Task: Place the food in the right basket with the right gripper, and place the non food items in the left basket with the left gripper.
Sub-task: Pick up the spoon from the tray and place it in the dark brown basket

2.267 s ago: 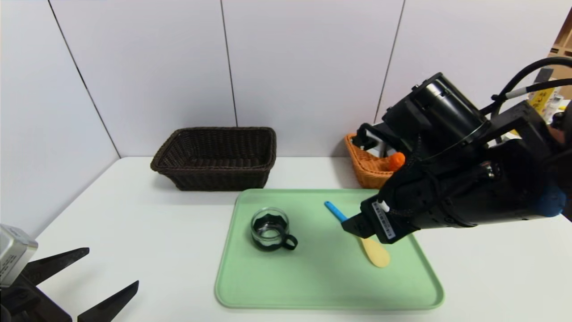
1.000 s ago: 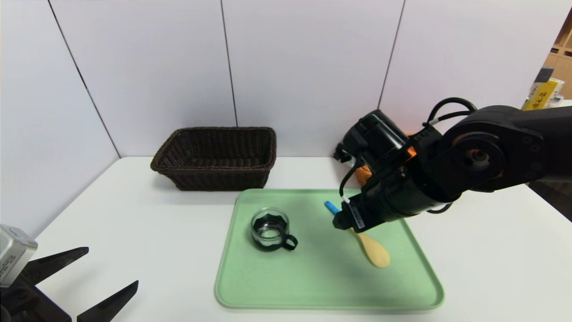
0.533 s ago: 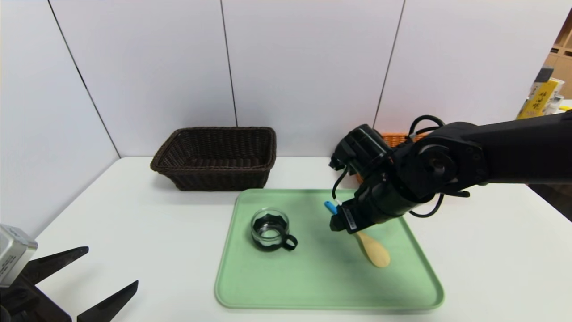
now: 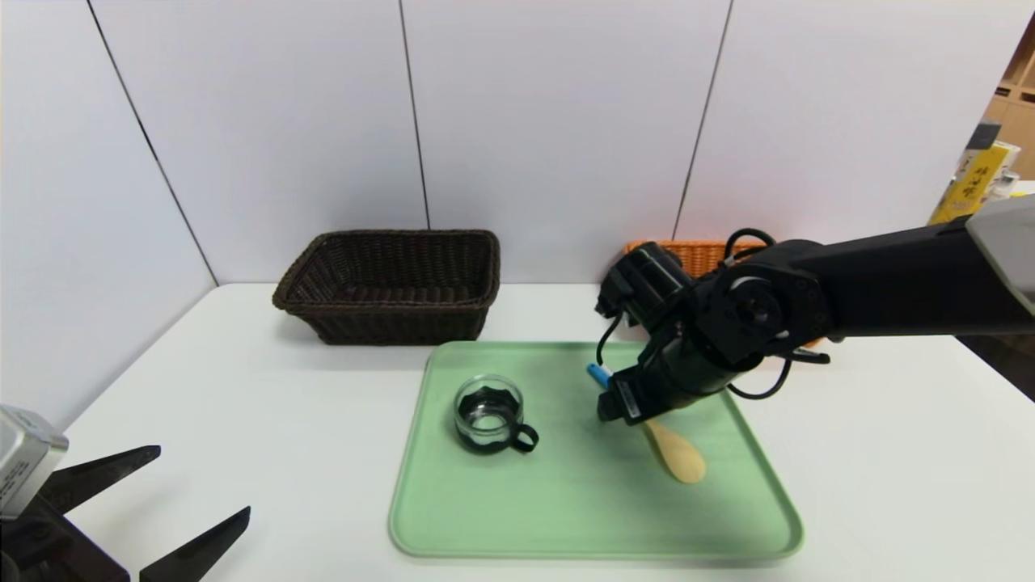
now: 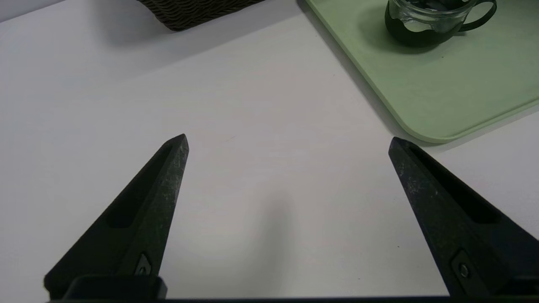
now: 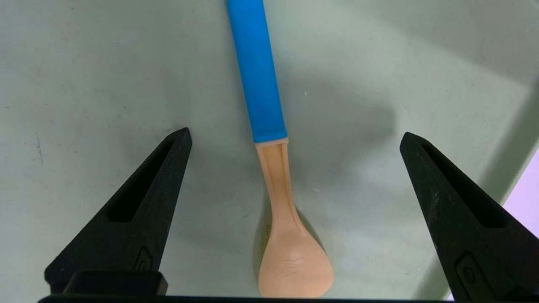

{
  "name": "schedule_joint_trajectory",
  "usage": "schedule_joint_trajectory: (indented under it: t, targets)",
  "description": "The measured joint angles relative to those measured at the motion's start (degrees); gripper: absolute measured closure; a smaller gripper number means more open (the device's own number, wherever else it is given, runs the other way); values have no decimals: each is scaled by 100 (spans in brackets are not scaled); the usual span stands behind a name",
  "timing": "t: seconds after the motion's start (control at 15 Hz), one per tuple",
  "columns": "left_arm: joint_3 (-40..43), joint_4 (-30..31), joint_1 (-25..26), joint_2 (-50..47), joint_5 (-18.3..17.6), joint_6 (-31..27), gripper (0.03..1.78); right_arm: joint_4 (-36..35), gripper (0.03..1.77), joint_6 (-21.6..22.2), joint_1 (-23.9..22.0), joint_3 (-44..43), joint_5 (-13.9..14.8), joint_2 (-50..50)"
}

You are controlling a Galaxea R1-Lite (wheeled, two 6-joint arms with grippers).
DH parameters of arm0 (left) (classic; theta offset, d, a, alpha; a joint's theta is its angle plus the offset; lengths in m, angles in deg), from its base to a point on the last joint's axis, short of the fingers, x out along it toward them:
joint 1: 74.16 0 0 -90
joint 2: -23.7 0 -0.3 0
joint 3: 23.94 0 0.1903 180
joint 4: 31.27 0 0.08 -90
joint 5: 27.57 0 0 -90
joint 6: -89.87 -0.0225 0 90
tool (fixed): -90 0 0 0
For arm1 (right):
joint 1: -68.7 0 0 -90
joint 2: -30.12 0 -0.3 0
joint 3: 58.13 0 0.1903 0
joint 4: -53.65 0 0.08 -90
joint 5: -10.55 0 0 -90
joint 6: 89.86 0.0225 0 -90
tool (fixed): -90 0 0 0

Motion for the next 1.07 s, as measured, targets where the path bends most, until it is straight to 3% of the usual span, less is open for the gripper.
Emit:
schedule_joint_trajectory:
  t: [1.07]
  targets:
    - [18, -9, 0, -29, 29, -83, 12, -163, 10, 61, 5, -27, -18, 216]
